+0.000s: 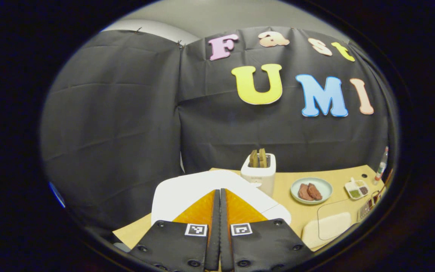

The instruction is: Close the left gripper, press the button to open the rice cooker; take a wooden spoon from the chopstick holder with the right hand, scoop a spoonful of rice and pour it into the rice cooker, then put the wooden spoon back into the chopstick holder.

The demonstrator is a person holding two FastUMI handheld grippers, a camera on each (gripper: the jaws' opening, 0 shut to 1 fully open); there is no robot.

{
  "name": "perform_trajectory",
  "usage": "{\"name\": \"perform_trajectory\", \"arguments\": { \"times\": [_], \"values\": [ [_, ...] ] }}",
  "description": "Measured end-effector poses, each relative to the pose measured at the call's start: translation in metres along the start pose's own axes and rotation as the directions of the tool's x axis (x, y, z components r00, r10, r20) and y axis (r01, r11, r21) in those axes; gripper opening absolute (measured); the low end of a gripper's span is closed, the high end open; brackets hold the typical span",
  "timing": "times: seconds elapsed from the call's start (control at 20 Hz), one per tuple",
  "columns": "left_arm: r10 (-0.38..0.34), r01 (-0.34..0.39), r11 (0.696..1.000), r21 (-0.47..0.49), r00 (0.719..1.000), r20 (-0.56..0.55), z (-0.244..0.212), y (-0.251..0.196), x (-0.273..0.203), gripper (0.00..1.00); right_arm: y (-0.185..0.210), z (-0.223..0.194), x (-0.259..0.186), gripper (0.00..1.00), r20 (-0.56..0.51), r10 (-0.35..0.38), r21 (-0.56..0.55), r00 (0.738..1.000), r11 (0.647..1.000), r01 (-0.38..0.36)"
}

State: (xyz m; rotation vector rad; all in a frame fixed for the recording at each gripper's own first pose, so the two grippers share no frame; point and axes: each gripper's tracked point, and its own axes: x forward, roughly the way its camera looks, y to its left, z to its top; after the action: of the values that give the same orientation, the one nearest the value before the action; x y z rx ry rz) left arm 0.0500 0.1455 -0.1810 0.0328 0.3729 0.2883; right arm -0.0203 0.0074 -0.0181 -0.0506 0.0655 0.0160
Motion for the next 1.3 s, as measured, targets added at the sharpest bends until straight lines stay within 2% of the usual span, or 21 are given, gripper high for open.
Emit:
{"name": "perform_trajectory", "arguments": {
  "times": [0.35, 0.45, 0.5, 0.7, 0.8, 1.05, 1.3],
  "values": [
    [0.02, -0.022, 1.0, -0.01, 0.994, -0.108, -0.039, 0.004, 0.018, 0.09, -0.003, -0.007, 0.004, 0.95, -0.017, 0.0, 0.005, 1.0, 1.0, 0.0],
    [0.025, -0.024, 1.0, 0.015, 0.996, -0.088, -0.035, 0.003, 0.019, 0.11, -0.003, -0.009, 0.006, 0.95, -0.023, 0.002, 0.009, 1.0, 1.0, -0.001],
    [0.032, -0.031, 0.999, 0.02, 0.996, -0.077, -0.037, 0.003, 0.016, 0.09, -0.003, -0.009, 0.007, 0.95, -0.024, 0.001, 0.01, 1.0, 1.0, -0.001],
    [0.038, -0.047, 0.995, -0.083, 0.994, -0.099, -0.044, 0.005, 0.018, 0.08, -0.002, -0.008, 0.009, 0.95, -0.013, 0.005, 0.019, 1.0, 1.0, -0.004],
    [0.022, -0.03, 0.996, -0.089, 0.996, -0.091, -0.042, 0.004, 0.017, 0.08, 0.001, -0.009, 0.01, 0.95, -0.011, 0.01, 0.027, 1.0, 1.0, -0.01],
    [0.029, -0.032, 0.998, -0.049, 0.998, -0.058, -0.018, 0.009, 0.011, 0.08, -0.003, -0.007, 0.011, 0.95, 0.003, 0.01, 0.035, 1.0, 0.999, -0.01],
    [0.056, -0.053, 0.998, -0.034, 0.994, 0.095, 0.053, 0.025, -0.003, 0.08, -0.005, -0.015, 0.019, 0.95, -0.008, 0.02, 0.054, 1.0, 0.998, -0.02]
  ]
}}
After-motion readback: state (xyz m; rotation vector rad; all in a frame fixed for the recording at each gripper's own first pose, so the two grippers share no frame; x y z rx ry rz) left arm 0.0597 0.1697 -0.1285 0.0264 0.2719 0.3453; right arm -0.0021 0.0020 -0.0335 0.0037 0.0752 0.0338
